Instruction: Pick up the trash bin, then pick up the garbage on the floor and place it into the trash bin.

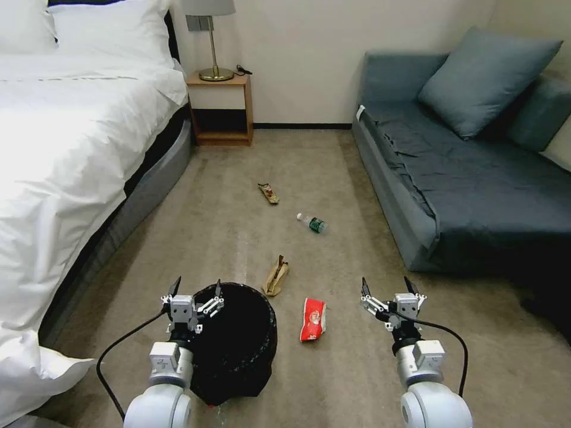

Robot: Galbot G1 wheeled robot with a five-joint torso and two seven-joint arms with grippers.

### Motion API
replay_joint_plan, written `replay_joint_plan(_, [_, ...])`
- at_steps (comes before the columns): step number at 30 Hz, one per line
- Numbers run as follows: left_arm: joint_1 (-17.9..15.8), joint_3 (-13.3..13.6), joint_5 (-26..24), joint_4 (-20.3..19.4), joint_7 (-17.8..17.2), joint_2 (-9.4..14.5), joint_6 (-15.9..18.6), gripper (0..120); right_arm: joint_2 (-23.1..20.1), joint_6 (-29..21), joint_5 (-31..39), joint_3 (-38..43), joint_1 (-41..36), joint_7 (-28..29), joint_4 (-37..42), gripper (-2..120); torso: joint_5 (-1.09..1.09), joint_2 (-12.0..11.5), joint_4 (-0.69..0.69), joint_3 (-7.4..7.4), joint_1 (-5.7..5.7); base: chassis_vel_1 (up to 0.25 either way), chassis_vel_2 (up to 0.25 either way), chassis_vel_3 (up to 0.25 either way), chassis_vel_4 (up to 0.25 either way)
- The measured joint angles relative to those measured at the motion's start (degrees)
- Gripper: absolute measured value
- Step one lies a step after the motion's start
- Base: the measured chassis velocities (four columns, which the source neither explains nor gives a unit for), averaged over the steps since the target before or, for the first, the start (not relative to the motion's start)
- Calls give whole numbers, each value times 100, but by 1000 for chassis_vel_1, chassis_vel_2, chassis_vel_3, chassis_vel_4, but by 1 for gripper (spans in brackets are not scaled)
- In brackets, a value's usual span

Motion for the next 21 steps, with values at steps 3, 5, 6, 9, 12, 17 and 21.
replay_joint_plan(3, [0, 0, 0, 0, 0, 0, 0, 100, 0, 0, 0, 0, 0, 0, 0, 100, 0, 0, 0, 0, 0, 0, 0, 0, 0])
replay_joint_plan(5, [0, 0, 0, 0, 0, 0, 0, 100, 0, 0, 0, 0, 0, 0, 0, 100, 0, 0, 0, 0, 0, 0, 0, 0, 0])
replay_joint_plan(6, [0, 0, 0, 0, 0, 0, 0, 100, 0, 0, 0, 0, 0, 0, 0, 100, 0, 0, 0, 0, 0, 0, 0, 0, 0])
replay_joint_plan(9, [0, 0, 0, 0, 0, 0, 0, 100, 0, 0, 0, 0, 0, 0, 0, 100, 0, 0, 0, 0, 0, 0, 0, 0, 0])
replay_joint_plan(12, [0, -3, 0, -6, 2, -1, 9, 100, 0, -3, -2, -1, -1, 2, 1, 100, 0, 0, 0, 0, 0, 0, 0, 0, 0])
replay_joint_plan(17, [48, -307, -51, -579, 114, -178, 595, 100, 98, -284, -346, -133, -173, 375, 455, 100, 0, 0, 0, 0, 0, 0, 0, 0, 0])
replay_joint_plan(21, [118, -553, -171, -1112, 215, -275, 1095, 100, 258, -723, -877, -339, -446, 962, 1161, 100, -3, 0, 1, 0, 0, 0, 0, 0, 0])
